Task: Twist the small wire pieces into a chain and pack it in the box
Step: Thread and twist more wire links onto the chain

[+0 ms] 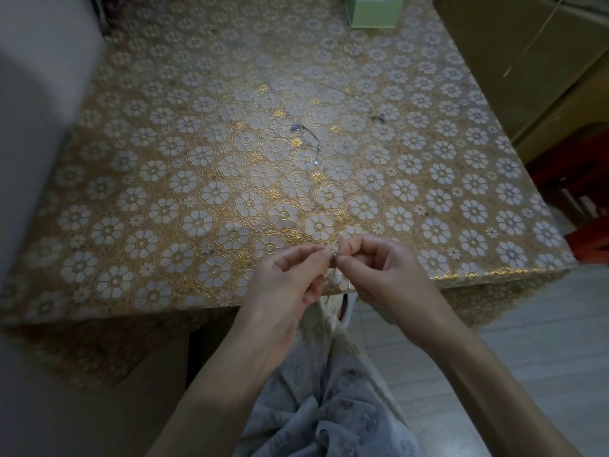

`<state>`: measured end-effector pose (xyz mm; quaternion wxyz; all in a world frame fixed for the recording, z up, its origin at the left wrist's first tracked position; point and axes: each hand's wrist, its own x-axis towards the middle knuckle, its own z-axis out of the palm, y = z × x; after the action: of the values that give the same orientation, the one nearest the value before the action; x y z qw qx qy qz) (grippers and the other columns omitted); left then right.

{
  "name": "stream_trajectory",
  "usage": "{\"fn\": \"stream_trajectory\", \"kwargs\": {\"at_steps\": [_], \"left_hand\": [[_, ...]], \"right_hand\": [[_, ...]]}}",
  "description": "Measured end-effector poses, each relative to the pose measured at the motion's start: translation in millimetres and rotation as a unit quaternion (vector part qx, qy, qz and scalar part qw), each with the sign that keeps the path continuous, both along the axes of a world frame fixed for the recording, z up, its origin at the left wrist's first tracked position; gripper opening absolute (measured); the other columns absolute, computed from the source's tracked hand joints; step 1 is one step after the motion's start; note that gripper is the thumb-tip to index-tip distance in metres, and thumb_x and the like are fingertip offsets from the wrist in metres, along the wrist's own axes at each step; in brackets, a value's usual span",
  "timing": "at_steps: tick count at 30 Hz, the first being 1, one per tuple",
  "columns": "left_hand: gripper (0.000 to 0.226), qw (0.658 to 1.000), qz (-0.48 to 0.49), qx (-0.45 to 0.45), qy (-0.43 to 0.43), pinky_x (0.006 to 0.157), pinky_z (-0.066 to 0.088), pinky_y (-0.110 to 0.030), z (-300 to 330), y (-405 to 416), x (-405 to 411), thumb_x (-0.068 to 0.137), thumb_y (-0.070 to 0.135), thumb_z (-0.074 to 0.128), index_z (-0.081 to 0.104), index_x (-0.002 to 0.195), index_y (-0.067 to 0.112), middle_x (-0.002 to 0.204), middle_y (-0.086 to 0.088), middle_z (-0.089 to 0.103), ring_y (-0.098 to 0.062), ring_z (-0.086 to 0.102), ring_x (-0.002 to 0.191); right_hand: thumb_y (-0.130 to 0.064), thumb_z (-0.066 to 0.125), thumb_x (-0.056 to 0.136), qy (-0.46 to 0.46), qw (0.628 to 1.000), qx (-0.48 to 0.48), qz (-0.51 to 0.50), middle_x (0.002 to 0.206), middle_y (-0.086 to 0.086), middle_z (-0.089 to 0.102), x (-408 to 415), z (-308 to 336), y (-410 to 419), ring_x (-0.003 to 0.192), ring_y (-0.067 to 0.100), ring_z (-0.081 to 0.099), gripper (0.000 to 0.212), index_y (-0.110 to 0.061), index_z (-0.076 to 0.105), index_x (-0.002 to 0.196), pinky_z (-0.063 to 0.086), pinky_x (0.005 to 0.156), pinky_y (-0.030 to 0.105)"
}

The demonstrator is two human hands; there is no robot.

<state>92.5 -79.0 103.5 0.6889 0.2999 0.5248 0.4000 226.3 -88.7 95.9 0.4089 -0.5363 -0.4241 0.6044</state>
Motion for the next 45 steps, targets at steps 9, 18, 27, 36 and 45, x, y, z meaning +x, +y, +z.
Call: {"fn": "stream_trajectory", "kwargs": {"at_steps": [9,18,27,36,45], "left_hand": [[0.013,0.994,-0.05,0.041,0.091,0.045,0.034,-0.011,-2.5,0.8,-1.9,0.087,0.008,0.06,0.069,0.077,0.01,0.06,0.0,0.058,-0.003,0.039,0.043],[0.029,0.941,-0.265,0.103,0.184,0.062,0.033,-0.035,8.0,10.3,-18.1,0.092,0.02,0.054,0.064,0.065,0.022,0.062,-0.002,0.05,-0.021,0.041,0.065],[0.02,0.915,-0.278,0.142,0.255,0.054,0.035,-0.027,11.7,16.6,-23.6,0.082,0.021,0.058,0.061,0.063,0.024,0.053,0.012,0.051,-0.008,0.043,0.052],[0.034,0.992,-0.123,-0.023,0.006,0.043,0.034,-0.018,-3.3,10.9,-16.1,0.088,0.001,0.048,0.06,0.058,0.011,0.054,0.0,0.051,-0.013,0.047,0.053],[0.017,0.957,-0.192,0.097,0.193,0.052,0.038,-0.018,-2.0,12.3,-22.4,0.087,0.011,0.058,0.065,0.073,0.016,0.055,0.01,0.055,-0.005,0.047,0.052]], "right_hand": [[-0.002,0.057,0.088,-0.083,0.996,-0.009,0.015,0.049,-0.004,0.036,3.0,3.3,2.4,0.038,0.004,0.027,0.018,-0.012,0.058,0.073,0.025,0.037,0.012],[-0.003,0.06,0.084,0.058,0.995,-0.07,0.036,0.047,-0.009,0.034,5.8,4.7,1.5,0.04,0.003,0.024,0.017,-0.011,0.056,0.07,0.021,0.038,0.014],[-0.014,0.066,0.07,0.126,0.984,-0.11,0.054,0.044,-0.009,0.032,3.8,3.6,0.3,0.04,0.006,0.021,0.007,-0.012,0.06,0.072,0.011,0.047,0.025],[-0.003,0.054,0.09,0.057,0.997,-0.039,0.028,0.049,-0.006,0.039,-4.1,0.3,-2.1,0.046,0.007,0.028,0.016,-0.009,0.054,0.075,0.021,0.041,0.014],[-0.003,0.055,0.09,0.02,0.999,-0.01,0.025,0.043,-0.002,0.049,-3.2,6.1,-1.7,0.035,0.005,0.037,0.008,-0.009,0.057,0.084,0.025,0.037,0.012]]}}
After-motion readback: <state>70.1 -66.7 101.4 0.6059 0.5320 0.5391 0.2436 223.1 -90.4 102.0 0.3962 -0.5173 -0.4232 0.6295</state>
